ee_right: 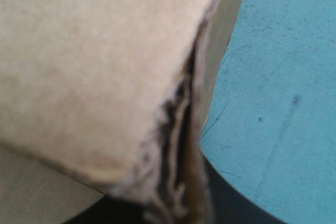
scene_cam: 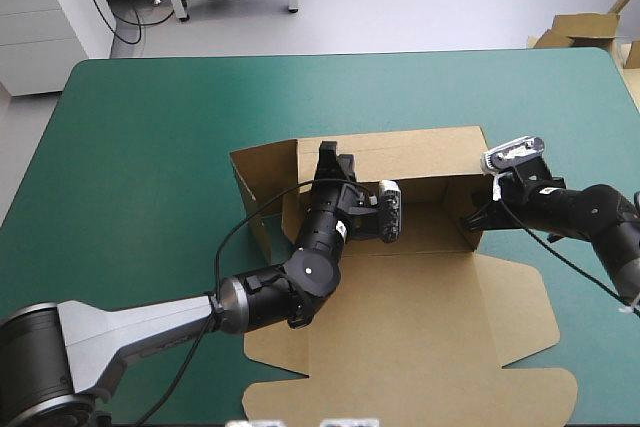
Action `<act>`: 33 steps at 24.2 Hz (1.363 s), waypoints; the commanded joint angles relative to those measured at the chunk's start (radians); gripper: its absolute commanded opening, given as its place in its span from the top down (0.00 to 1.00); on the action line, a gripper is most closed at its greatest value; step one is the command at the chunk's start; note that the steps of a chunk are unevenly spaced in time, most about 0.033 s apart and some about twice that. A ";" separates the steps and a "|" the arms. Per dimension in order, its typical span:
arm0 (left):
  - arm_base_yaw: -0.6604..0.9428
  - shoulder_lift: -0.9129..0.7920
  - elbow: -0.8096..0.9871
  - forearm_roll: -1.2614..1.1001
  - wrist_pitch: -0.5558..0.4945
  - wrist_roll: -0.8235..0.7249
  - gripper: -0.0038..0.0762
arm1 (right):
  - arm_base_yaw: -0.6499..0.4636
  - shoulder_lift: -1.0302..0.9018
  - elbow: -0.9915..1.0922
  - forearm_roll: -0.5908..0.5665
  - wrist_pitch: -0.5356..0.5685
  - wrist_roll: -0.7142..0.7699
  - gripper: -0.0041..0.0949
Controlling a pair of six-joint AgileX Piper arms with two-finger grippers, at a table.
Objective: Fold the box
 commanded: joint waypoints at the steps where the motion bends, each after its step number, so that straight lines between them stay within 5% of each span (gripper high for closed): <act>1: -0.013 -0.026 -0.016 -0.007 -0.071 -0.018 0.96 | 0.012 -0.025 -0.014 0.021 0.029 0.008 0.96; 6: -0.013 -0.026 -0.016 0.003 -0.067 -0.018 0.94 | 0.012 -0.025 -0.014 0.008 0.012 0.045 0.96; 14: -0.017 -0.026 -0.021 0.094 -0.063 -0.018 0.66 | 0.013 -0.025 -0.014 -0.023 -0.010 0.117 0.96; 21: -0.017 -0.043 -0.048 0.094 -0.068 -0.019 0.66 | 0.013 -0.025 -0.014 -0.069 -0.013 0.173 0.96; 27: -0.017 -0.043 -0.055 0.094 -0.068 -0.060 0.46 | 0.013 -0.025 -0.014 -0.070 0.009 0.185 0.96; 33: -0.044 -0.059 -0.057 0.094 -0.070 -0.065 0.46 | 0.013 -0.025 -0.022 -0.114 0.015 0.238 0.96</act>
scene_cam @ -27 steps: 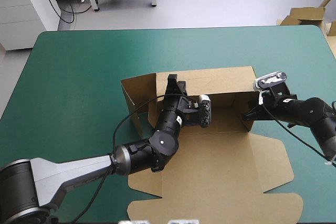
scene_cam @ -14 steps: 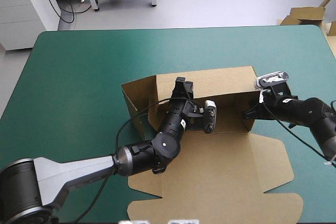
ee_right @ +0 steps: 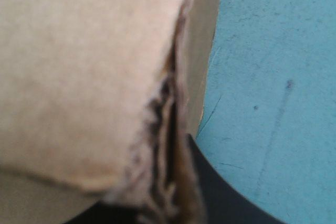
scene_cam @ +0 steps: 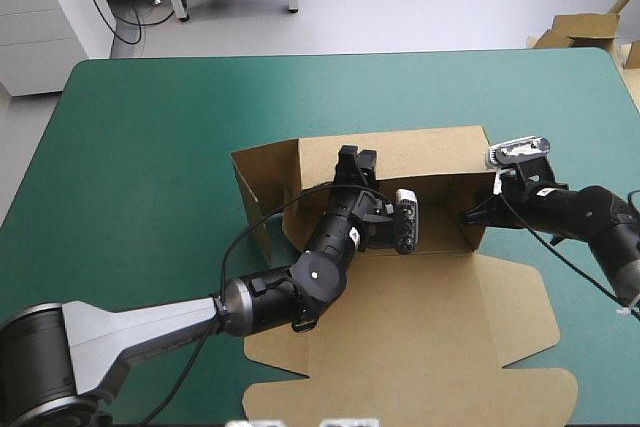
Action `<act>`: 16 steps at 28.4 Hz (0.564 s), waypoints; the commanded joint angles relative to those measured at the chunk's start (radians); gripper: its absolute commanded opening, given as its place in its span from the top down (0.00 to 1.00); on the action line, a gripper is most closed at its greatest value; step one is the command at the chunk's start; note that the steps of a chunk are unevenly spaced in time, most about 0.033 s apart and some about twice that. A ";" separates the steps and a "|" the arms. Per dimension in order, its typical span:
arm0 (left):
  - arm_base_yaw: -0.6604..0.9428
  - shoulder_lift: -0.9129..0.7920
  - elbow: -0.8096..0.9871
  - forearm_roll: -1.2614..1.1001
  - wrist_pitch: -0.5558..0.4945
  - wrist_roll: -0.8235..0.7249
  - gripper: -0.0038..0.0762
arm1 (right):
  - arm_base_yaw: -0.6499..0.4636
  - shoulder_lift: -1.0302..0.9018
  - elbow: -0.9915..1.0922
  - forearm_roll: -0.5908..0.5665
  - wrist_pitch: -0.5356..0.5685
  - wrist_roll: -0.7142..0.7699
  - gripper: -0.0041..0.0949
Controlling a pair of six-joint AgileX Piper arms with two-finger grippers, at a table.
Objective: Fold the box
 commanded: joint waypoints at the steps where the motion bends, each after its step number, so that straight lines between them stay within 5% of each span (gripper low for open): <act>1: -0.039 -0.070 -0.035 0.036 0.023 -0.019 0.46 | 0.003 -0.019 -0.027 -0.035 0.044 0.048 0.96; 11: -0.182 -0.173 -0.035 0.036 0.032 -0.007 0.48 | 0.003 -0.019 -0.098 -0.089 0.112 0.154 0.96; 14: -0.223 -0.217 -0.035 0.036 0.040 -0.006 0.60 | 0.003 -0.019 -0.146 -0.126 0.159 0.209 0.96; 16: -0.235 -0.253 -0.042 0.036 0.049 -0.006 0.78 | 0.003 -0.019 -0.180 -0.152 0.204 0.260 0.96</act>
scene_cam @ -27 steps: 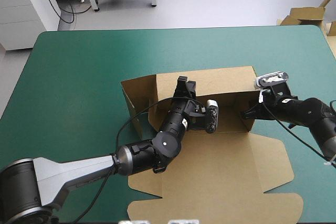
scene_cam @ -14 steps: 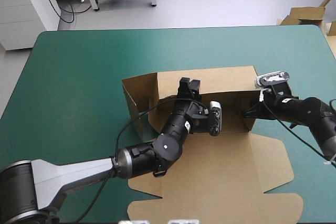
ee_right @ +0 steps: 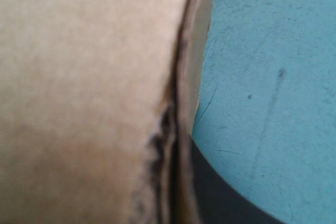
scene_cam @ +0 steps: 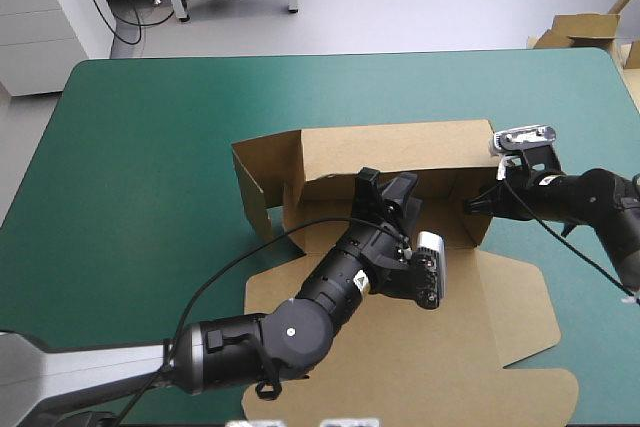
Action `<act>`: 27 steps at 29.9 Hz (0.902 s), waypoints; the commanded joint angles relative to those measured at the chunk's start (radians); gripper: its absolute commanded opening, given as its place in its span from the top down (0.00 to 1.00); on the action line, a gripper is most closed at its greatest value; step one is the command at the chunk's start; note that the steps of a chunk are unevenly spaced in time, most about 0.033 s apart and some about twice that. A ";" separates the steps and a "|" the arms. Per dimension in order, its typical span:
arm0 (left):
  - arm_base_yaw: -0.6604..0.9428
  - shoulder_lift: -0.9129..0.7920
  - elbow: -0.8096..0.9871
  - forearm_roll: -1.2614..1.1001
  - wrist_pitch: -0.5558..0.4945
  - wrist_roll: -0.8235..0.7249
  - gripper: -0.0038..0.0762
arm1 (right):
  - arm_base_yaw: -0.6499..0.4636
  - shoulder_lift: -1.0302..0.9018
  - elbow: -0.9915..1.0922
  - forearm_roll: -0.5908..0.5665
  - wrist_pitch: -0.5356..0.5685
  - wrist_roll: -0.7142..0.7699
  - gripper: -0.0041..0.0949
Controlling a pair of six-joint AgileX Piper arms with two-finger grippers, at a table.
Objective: Fold the box
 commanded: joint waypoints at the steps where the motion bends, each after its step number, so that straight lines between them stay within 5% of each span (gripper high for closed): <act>1: -0.020 -0.097 -0.044 0.036 0.060 -0.009 0.87 | 0.002 -0.022 -0.078 -0.024 0.091 0.084 0.96; 2: -0.020 -0.115 -0.054 0.036 0.075 -0.013 0.96 | 0.002 -0.022 -0.090 -0.024 0.115 0.101 0.96; 10: 0.174 -0.194 -0.173 -0.042 0.054 -0.059 0.95 | 0.002 0.024 -0.209 -0.071 0.337 0.224 0.96; 20: 0.672 -0.214 -0.222 -0.633 -0.051 -0.041 0.95 | 0.002 0.272 -0.412 -0.075 0.469 0.265 0.96; 27: 0.969 -0.214 -0.222 -1.172 -0.017 0.305 0.95 | 0.002 0.433 -0.586 -0.071 0.429 0.249 0.95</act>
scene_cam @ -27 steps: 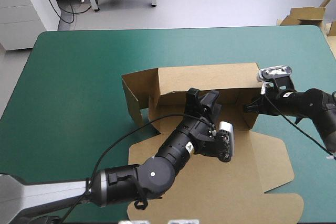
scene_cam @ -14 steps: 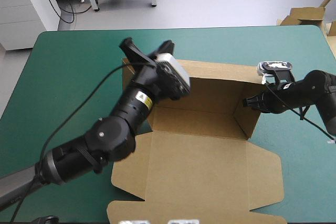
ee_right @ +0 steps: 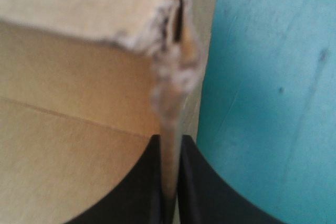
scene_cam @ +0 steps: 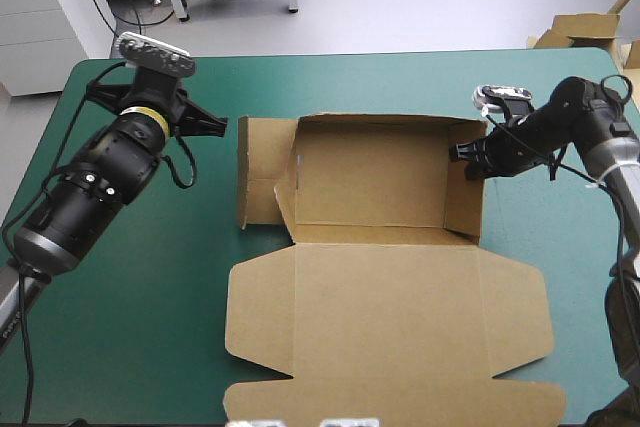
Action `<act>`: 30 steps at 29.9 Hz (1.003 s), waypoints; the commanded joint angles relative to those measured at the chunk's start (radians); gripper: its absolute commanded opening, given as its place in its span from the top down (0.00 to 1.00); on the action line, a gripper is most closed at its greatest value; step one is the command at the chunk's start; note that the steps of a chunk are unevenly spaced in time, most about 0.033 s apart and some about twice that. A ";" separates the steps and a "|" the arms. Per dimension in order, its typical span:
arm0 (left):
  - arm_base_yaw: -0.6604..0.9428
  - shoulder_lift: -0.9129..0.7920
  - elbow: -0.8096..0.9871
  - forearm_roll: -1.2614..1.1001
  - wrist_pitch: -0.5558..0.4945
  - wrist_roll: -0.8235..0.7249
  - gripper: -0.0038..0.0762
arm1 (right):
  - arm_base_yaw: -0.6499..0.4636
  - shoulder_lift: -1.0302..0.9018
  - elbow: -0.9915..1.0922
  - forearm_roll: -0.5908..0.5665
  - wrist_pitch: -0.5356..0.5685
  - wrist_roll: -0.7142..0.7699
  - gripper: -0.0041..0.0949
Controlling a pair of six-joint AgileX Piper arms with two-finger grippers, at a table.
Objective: Fold the box
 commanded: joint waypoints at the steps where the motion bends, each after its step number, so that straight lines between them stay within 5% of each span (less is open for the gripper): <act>1: 0.126 -0.036 -0.034 -0.243 -0.006 0.174 0.95 | 0.001 0.035 -0.095 0.008 -0.018 -0.013 0.95; 6: 0.286 -0.036 -0.034 -0.534 0.065 0.384 0.95 | 0.001 0.072 -0.167 0.008 -0.056 0.003 0.89; 14: 0.445 -0.034 -0.034 -0.767 0.160 0.555 0.95 | 0.026 0.072 -0.170 0.011 -0.117 -0.035 0.51; 23: 0.615 -0.009 -0.034 -0.924 0.247 0.639 0.95 | 0.036 0.070 -0.365 -0.004 0.010 -0.019 0.50; 30: 0.741 0.025 -0.032 -1.087 0.274 0.699 0.95 | 0.036 0.018 -0.446 -0.149 0.023 0.105 0.50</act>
